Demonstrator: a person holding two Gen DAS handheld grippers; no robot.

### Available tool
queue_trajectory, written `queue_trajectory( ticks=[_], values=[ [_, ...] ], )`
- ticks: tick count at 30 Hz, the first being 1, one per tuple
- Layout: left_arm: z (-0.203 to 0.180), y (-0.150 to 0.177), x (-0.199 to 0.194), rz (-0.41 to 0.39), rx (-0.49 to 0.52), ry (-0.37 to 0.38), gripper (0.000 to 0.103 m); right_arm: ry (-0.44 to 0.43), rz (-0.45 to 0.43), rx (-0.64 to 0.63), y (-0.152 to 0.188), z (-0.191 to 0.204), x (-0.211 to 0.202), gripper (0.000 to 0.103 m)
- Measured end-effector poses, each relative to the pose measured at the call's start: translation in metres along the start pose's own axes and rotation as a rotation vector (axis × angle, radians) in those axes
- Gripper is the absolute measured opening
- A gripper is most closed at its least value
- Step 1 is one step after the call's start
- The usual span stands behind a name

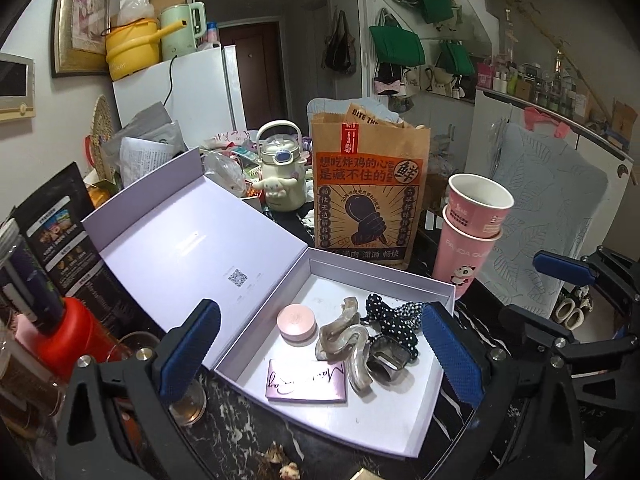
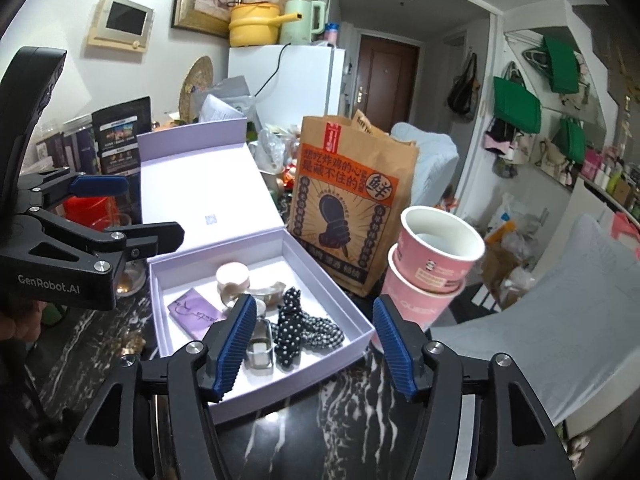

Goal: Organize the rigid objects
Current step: 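Withdraw both open tools up from the box, then close the right tool on the gold block while the left tool approaches the glass star ornament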

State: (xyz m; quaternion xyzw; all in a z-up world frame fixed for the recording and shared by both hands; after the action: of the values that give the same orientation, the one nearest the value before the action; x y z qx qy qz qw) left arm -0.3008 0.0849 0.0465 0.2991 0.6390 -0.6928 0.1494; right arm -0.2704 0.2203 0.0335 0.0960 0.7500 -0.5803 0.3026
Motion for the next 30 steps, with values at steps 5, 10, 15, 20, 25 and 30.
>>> queue_trajectory(
  ticks=[5, 10, 15, 20, 25, 30],
  values=[
    [0.001, 0.009, -0.018, -0.002, -0.019, 0.007, 0.102, 0.005, -0.019, 0.012, 0.007, -0.001, -0.023, 0.066],
    [0.004, 0.020, -0.031, -0.001, -0.042, 0.026, 0.102, 0.012, -0.026, 0.031, 0.017, -0.002, -0.040, 0.067],
    [0.005, 0.035, -0.044, -0.010, -0.062, 0.033, 0.102, 0.012, -0.015, 0.040, 0.033, 0.003, -0.054, 0.071],
    [0.007, 0.052, -0.051, -0.009, -0.085, 0.037, 0.102, 0.011, 0.002, 0.036, 0.047, 0.010, -0.060, 0.073],
    [0.011, 0.067, -0.052, 0.005, -0.105, 0.038, 0.102, -0.021, 0.021, 0.060, 0.060, 0.017, -0.062, 0.076],
    [0.015, 0.088, -0.051, 0.048, -0.122, 0.044, 0.102, -0.065, 0.031, 0.066, 0.075, 0.031, -0.064, 0.076]
  ],
)
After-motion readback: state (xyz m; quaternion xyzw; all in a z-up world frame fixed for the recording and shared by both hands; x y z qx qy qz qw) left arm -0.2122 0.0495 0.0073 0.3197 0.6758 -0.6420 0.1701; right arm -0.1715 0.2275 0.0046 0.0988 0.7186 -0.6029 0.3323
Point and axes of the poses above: each gripper's, at about its wrist camera, not at the fingertips, and x roughly the way its jaws point, z to its left, y to its underside, the point moved 7 cm from there along x, roughly the way its jaws point, and after that the axes turned 3 degrees about -x, right-handed, at the moved point
